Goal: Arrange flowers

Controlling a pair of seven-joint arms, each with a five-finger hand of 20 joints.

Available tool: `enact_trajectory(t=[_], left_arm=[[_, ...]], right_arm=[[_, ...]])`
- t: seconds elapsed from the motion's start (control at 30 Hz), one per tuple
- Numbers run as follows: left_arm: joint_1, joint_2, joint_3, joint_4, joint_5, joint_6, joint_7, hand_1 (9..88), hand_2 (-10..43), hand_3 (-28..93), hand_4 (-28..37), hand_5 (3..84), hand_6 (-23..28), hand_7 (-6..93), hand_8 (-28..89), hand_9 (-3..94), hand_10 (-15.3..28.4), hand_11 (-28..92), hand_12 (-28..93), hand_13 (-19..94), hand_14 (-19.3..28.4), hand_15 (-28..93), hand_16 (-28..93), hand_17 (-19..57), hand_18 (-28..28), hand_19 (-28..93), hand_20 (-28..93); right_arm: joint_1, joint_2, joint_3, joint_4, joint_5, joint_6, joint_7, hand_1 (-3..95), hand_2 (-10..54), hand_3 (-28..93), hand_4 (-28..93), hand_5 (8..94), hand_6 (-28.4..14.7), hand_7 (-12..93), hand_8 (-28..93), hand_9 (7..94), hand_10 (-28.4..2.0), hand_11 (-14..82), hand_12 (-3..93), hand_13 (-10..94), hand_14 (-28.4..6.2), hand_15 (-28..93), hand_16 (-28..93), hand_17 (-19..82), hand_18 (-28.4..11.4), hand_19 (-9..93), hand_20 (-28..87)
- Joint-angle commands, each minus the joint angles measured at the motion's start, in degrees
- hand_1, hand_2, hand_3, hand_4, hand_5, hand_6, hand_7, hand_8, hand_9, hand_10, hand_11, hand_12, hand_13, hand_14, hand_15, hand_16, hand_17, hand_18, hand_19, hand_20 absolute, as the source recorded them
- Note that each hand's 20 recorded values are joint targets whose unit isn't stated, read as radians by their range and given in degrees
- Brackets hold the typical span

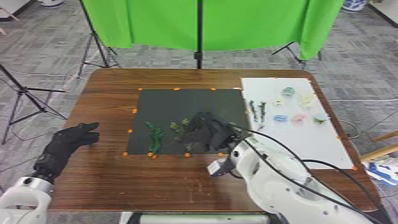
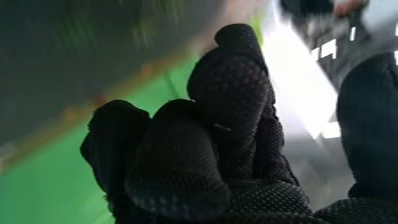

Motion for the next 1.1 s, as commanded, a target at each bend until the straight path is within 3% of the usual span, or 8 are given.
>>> enact_trajectory(t=[0.03,0.2,0.53,1.1], left_arm=[[0.6,-0.54,-0.14,-0.10,0.29,-0.72,-0.62,20.0,8.1,62,-28.3,47.4,7.2,7.6,-5,46.6,15.5,18,10,37,19.3,19,-2,6.9,12.4,8,15],[0.7,-0.54,-0.20,-0.19,0.25,-0.62,-0.66,20.0,8.1,63,-28.3,47.4,7.1,7.7,-5,46.6,15.5,18,10,37,19.3,19,-2,6.9,12.4,8,15],[0.4,-0.56,-0.02,-0.08,0.23,-0.49,-0.58,20.0,8.2,62,-28.3,47.4,7.2,7.6,-5,46.6,15.5,19,10,37,19.3,18,-2,6.8,12.4,8,15],[-0.3,-0.47,0.54,0.26,0.22,-1.03,-1.06,20.0,8.4,62,-28.3,47.5,7.2,7.6,-5,46.6,15.6,18,10,37,19.3,18,-2,6.8,12.5,8,15]], right_arm=[[3.8,3.0,7.0,3.6,-10.1,2.8,7.0,23.6,-7.0,63,-13,74.4,-1.6,16,-8,90.8,-11.4,43.7,29.4,92,-3.5,66,36,66,-18.1,93,66],[6.6,3.5,8.8,10.1,-11.5,-3.9,11.4,22.9,-9.5,61,-14,74.7,-2.9,15,-8,90.6,-11.3,44.1,29.4,92,-3.5,67,36,66,-18.3,93,66],[8.0,2.4,8.2,20.0,-12.4,-7.1,15.5,21.4,-9.5,60,-14,73.8,-3.6,13,-8,90.7,-11.4,45.5,29.2,93,-3.5,68,36,66,-18.4,93,67],[7.2,1.4,7.2,23.8,-13.7,-6.9,16.1,22.3,-9.1,61,-14,74.3,-3.9,13,-7,91.1,-11.5,46.4,28.9,93,-3.2,68,36,67,-18.0,93,68]])
